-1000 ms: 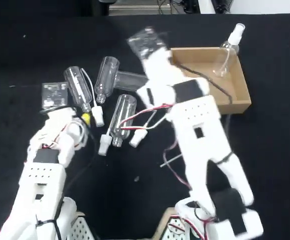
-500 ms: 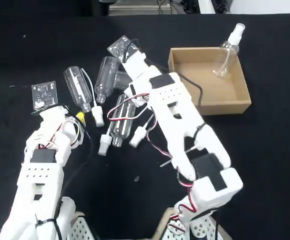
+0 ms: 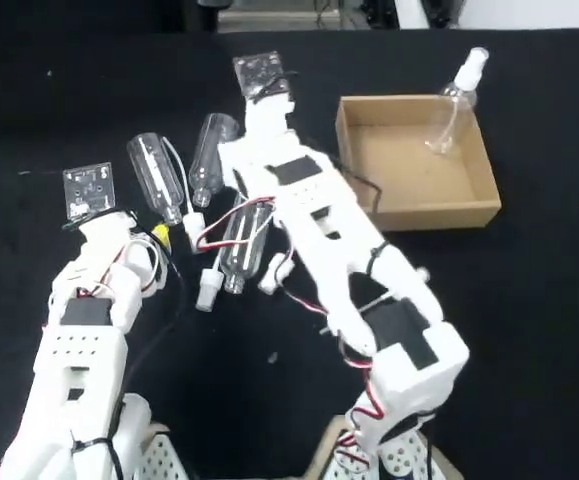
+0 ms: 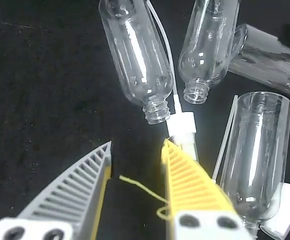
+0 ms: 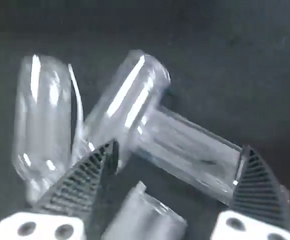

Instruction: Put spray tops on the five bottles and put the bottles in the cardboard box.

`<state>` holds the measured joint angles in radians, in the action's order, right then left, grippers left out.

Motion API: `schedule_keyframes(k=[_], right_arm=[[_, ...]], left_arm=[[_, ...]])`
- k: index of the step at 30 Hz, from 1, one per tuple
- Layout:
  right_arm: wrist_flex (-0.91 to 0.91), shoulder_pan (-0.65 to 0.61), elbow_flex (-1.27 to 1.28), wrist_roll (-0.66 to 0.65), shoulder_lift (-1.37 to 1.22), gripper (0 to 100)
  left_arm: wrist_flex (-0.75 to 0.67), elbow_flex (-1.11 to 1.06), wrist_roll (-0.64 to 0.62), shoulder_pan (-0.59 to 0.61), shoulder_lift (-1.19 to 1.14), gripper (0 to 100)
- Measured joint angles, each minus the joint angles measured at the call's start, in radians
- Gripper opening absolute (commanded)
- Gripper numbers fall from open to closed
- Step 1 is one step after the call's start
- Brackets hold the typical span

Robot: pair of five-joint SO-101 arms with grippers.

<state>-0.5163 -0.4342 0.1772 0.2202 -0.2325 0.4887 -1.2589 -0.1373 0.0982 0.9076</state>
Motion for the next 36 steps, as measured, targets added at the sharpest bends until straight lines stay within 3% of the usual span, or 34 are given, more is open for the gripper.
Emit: schedule_keyframes(k=[3,10,16,20,26,32,36], right_arm=[[0.124,-0.021,0.000,0.081,-0.054,32.6],[0.394,-0.041,0.000,0.112,-0.219,32.5],[0.460,-0.040,0.000,0.115,-0.273,32.5],[0.374,-0.040,-0.003,0.115,-0.272,32.5],[0.095,-0.049,-0.009,0.115,-0.198,32.5],[-0.192,-0.078,-0.002,0.115,-0.095,32.5],[-0.252,-0.135,-0.002,0.115,-0.011,32.5]], left_arm=[[0.000,0.000,0.000,0.000,0.000,15],[0.000,0.000,0.000,0.000,0.000,15],[0.000,0.000,0.000,0.003,0.000,15],[0.000,0.000,0.000,0.012,0.000,15],[0.014,0.000,0.000,0.011,0.044,15],[0.109,-0.002,0.000,0.048,0.253,15],[0.123,-0.077,0.000,0.049,0.433,15]])
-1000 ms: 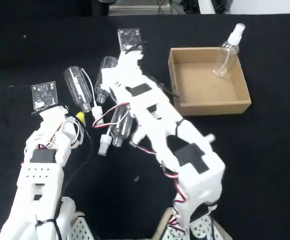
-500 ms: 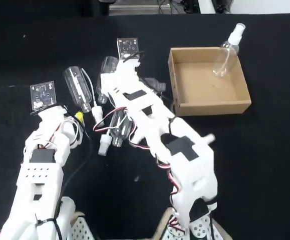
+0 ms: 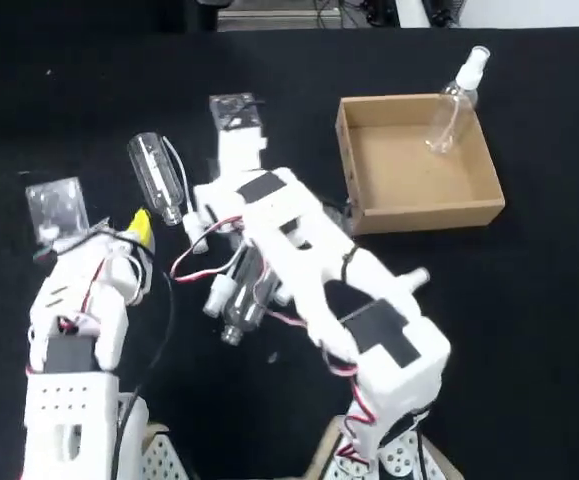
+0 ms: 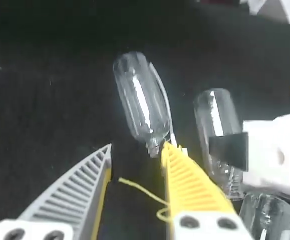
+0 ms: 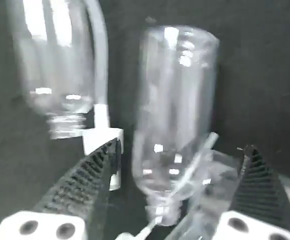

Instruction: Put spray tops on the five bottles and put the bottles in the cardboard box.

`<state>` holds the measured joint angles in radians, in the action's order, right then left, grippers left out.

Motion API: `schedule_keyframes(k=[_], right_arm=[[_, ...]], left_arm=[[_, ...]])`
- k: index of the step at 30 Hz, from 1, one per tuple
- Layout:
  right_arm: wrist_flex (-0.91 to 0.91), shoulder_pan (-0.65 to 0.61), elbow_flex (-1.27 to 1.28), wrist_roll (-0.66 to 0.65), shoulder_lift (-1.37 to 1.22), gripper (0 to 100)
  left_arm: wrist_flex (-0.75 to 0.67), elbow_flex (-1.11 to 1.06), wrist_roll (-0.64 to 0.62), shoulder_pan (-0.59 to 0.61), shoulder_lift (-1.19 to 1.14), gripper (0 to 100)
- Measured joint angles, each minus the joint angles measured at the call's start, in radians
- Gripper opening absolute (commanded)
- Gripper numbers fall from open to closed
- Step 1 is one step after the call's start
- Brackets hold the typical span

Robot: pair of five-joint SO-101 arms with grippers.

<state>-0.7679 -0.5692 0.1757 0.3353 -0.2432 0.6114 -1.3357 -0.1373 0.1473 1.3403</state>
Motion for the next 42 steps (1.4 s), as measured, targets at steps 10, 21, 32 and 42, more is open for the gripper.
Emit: schedule_keyframes(k=[10,21,32,42], right_arm=[[0.206,-0.008,0.000,-0.058,-0.046,32.8],[0.259,-0.006,-0.009,-0.164,-0.221,32.3],[0.249,0.031,-0.043,-0.166,-0.226,1.1],[0.006,0.031,0.107,-0.166,0.235,1.1]], left_arm=[[0.003,-0.068,-0.063,-0.002,0.170,15],[0.003,-0.068,-0.063,-0.002,0.176,15],[0.003,-0.068,-0.063,-0.002,0.180,15],[0.003,-0.068,-0.063,-0.002,0.180,15]])
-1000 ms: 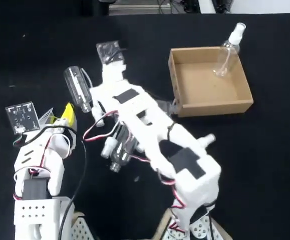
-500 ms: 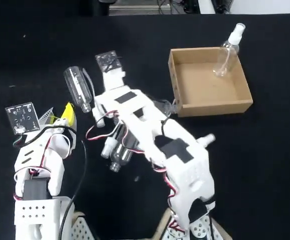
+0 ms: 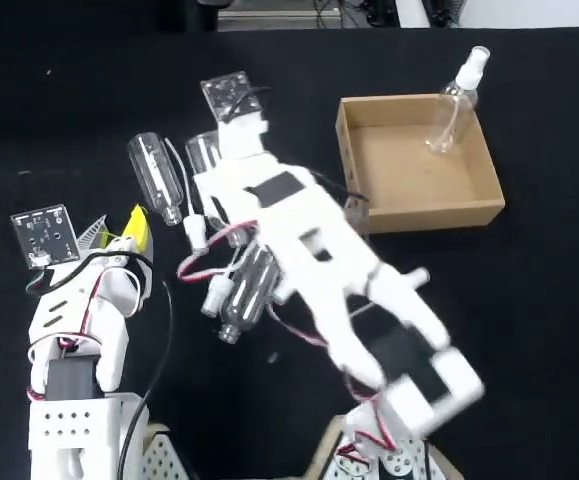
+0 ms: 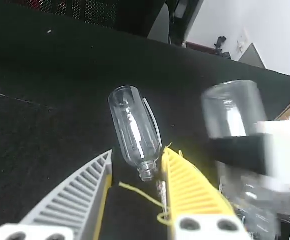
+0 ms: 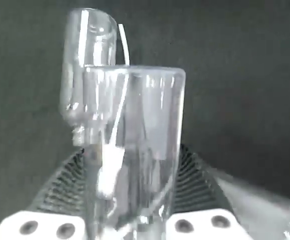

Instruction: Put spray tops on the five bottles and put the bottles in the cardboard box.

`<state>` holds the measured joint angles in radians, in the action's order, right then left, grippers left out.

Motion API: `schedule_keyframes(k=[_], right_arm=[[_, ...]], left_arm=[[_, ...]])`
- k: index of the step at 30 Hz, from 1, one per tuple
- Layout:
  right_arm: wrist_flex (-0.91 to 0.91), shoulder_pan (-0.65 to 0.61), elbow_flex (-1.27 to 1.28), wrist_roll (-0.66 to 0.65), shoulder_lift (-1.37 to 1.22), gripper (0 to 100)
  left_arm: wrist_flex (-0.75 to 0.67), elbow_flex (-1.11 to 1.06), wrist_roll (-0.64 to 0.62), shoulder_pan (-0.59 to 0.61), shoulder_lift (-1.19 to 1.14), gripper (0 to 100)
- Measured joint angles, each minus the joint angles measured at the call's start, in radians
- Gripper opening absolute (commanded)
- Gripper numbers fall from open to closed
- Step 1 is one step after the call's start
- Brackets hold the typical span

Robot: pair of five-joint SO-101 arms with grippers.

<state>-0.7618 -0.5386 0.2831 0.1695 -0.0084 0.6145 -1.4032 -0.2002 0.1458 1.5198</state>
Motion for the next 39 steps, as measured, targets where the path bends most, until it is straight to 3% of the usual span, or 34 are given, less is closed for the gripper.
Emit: schedule_keyframes(k=[3,10,14,17,20,23,27,30,34,39], right_arm=[[-0.132,0.032,0.072,-0.046,0.183,1.1],[-0.454,0.178,0.153,-0.293,0.562,1.1],[-0.706,0.384,0.153,-0.422,0.692,1.1],[-0.795,0.638,0.189,-0.486,0.726,1.1],[-0.763,0.942,0.288,-0.503,0.724,1.1],[-0.615,1.204,0.434,-0.477,0.692,1.1],[-0.362,1.424,0.606,-0.324,0.641,1.8],[-0.203,1.475,0.674,-0.180,0.640,12.3],[-0.144,1.465,0.689,-0.072,0.640,30.5],[-0.141,1.376,0.697,-0.058,0.640,32.8]], left_arm=[[0.000,0.000,0.000,0.000,0.000,15],[0.000,0.000,-0.008,0.000,0.000,15],[0.000,0.000,-0.008,0.000,0.000,15],[0.000,0.000,-0.008,0.000,0.000,15],[0.000,0.000,-0.008,0.000,0.000,15],[0.000,0.000,-0.008,0.000,0.000,15],[0.000,0.000,-0.008,0.000,0.000,15],[0.000,0.000,-0.008,0.000,0.000,15],[0.000,0.000,-0.008,0.000,0.000,15],[0.000,0.000,-0.008,0.000,0.000,15]])
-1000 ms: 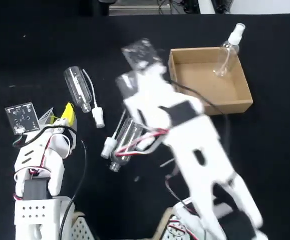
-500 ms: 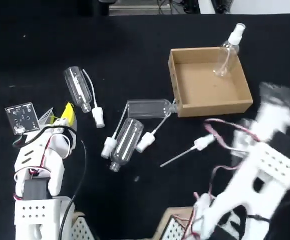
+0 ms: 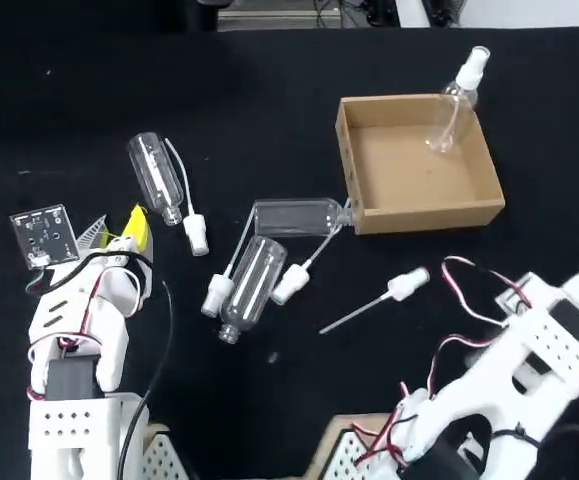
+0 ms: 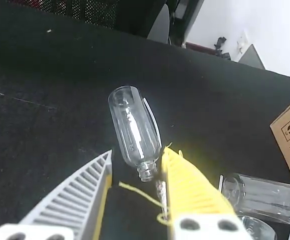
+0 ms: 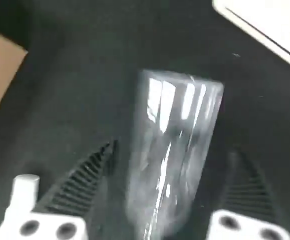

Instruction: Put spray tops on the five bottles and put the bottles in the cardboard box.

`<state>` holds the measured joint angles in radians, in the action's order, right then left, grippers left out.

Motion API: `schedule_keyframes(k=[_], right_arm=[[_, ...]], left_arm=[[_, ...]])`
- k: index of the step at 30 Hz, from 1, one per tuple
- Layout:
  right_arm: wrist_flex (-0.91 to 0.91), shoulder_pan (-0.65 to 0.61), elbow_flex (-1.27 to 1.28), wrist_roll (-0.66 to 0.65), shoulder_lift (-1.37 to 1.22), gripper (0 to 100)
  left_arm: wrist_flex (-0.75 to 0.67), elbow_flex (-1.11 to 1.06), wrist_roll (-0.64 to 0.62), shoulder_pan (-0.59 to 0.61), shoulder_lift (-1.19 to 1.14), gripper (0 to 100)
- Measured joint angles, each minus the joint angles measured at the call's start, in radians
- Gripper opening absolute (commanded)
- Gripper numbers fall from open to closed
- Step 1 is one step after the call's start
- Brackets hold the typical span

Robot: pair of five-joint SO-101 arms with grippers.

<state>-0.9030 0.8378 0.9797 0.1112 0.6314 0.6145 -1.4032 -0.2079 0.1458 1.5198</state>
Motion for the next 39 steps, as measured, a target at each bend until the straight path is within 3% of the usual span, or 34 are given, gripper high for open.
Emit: schedule_keyframes(k=[6,9,12,15,21,25,31,39], right_arm=[[-0.155,-0.055,-0.043,-0.137,0.000,32.8],[-0.258,-0.048,-0.135,-0.334,0.000,32.8],[-0.347,-0.008,-0.224,-0.651,0.000,32.8],[-0.400,0.061,-0.267,-1.062,0.000,33.0],[-0.318,0.204,-0.259,-1.875,0.000,33.1],[-0.249,0.227,-0.201,-2.229,0.000,33.1],[-0.166,0.235,-0.133,-2.457,0.000,32.9],[0.066,0.235,0.075,-2.584,0.000,32.8]], left_arm=[[0.000,0.000,0.000,0.000,0.000,15],[0.000,0.000,0.000,0.000,0.000,15],[0.000,0.000,0.000,0.000,0.000,15],[0.000,0.000,0.000,0.000,0.000,15],[0.000,0.000,0.000,0.000,0.000,15],[0.000,0.000,0.000,0.000,0.000,15],[0.000,-0.026,0.000,0.000,0.002,15],[0.000,-0.028,0.000,0.000,0.002,15]])
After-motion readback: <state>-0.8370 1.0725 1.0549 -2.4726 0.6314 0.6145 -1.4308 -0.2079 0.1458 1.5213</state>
